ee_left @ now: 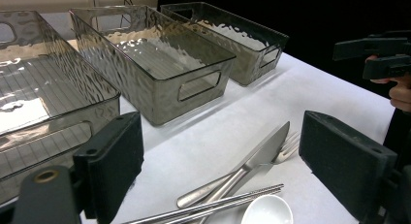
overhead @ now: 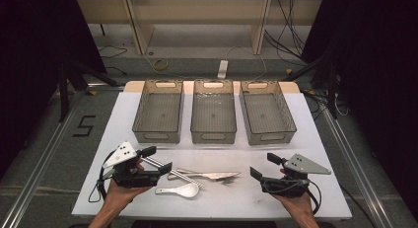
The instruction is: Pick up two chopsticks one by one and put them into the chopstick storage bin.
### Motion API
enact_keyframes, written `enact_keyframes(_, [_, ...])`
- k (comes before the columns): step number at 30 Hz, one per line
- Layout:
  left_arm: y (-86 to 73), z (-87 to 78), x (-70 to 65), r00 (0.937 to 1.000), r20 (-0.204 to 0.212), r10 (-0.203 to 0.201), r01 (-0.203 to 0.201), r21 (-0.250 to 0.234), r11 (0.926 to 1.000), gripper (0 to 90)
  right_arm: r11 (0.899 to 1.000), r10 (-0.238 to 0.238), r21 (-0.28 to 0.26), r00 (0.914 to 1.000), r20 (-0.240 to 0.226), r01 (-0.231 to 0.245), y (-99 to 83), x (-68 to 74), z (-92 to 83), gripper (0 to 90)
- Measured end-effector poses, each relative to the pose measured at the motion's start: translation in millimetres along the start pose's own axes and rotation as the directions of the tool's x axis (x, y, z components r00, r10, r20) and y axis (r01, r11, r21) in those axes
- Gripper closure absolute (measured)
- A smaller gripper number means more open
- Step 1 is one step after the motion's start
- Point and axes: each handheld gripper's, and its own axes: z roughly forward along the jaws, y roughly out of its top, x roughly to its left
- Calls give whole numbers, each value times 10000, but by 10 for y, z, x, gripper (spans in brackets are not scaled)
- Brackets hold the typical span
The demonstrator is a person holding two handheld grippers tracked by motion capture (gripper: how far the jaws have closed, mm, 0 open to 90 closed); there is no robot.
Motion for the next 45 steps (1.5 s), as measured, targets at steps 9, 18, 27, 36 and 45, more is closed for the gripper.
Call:
enact_keyframes(9, [11, -4, 8, 9999, -112, 77, -77, -41, 10000, 154, 9999, -127, 36, 9999, -73, 128, 3, 21, 8, 211])
enact_keyframes(18, [143, 64, 52, 9968, 140, 789, -801, 1456, 9861, 157, 9999, -81, 99, 9999, -58, 82, 0, 5, 15, 211])
enact_keyframes(27, [257, 175, 216, 9816, -75, 1910, -1789, 3154, 9319, 185, 9997, -88, 232, 9999, -51, 90, -4, -4, 29, 212])
enact_keyframes(36, [278, 424, 364, 9601, 785, 2683, -2700, 5091, 8172, 261, 9988, -290, 381, 9996, -78, 292, -11, 6, 45, 214])
enact_keyframes(45, [193, 629, 343, 9187, 2209, 3274, -3915, 6193, 6806, 301, 9979, -442, 458, 9984, -338, 458, -9, 33, 59, 214])
